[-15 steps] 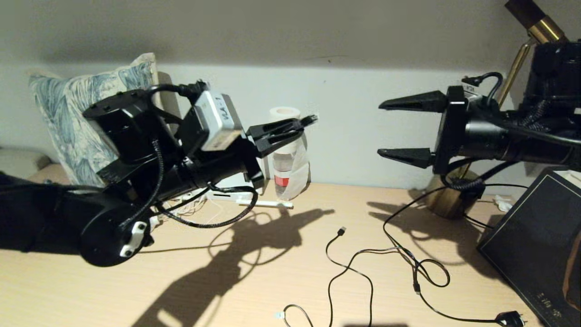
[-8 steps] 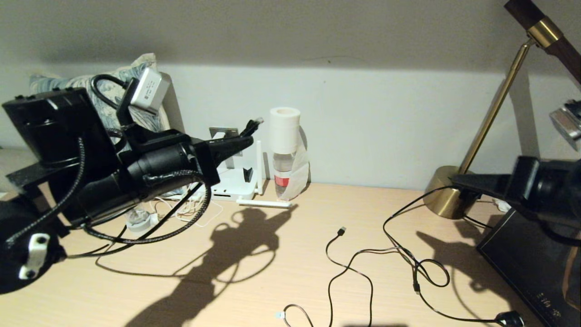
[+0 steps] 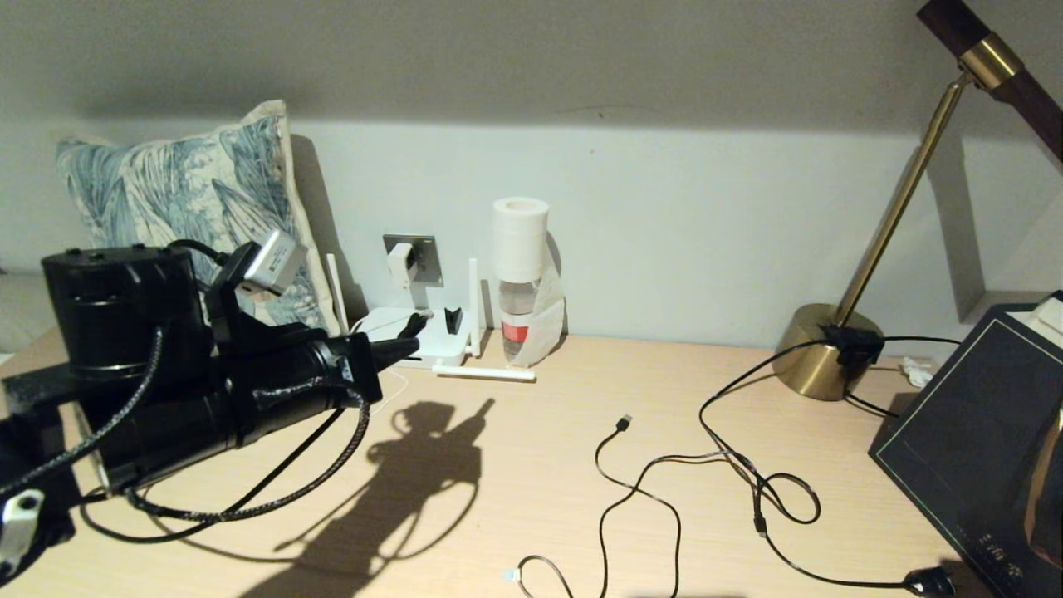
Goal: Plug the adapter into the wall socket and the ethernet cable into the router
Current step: Align cable and router interface
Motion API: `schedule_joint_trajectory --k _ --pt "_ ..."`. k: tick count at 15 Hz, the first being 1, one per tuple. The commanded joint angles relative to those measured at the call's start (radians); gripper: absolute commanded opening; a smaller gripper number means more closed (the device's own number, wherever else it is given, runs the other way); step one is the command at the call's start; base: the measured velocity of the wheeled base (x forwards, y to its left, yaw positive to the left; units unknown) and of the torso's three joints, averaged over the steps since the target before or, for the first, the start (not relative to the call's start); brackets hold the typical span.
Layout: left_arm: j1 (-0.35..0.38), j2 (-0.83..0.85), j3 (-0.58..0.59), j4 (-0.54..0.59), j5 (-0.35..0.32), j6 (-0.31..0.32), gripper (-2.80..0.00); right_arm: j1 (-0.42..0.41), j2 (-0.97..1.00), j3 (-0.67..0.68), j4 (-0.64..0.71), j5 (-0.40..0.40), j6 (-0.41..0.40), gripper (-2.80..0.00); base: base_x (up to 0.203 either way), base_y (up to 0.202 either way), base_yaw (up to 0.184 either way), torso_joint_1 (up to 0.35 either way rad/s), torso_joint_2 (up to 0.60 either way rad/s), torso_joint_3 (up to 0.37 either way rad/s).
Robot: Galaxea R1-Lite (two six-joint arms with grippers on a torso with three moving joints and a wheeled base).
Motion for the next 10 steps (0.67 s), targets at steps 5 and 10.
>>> schedule_joint_trajectory --k 5,10 --pt "-0.033 0.000 0.081 -0.009 0.077 -0.105 -2.80 -0.166 -0.340 0.278 0.011 0.174 -0.125 -2.80 0.000 0.000 0.000 0.000 0.00 0.000" --pt "-0.026 0.071 0.121 -0.001 0.126 -0.030 -2.80 -0.174 -0.659 0.417 0.086 0.346 -0.262 -2.80 0.000 0.000 0.000 0.000 0.00 0.000"
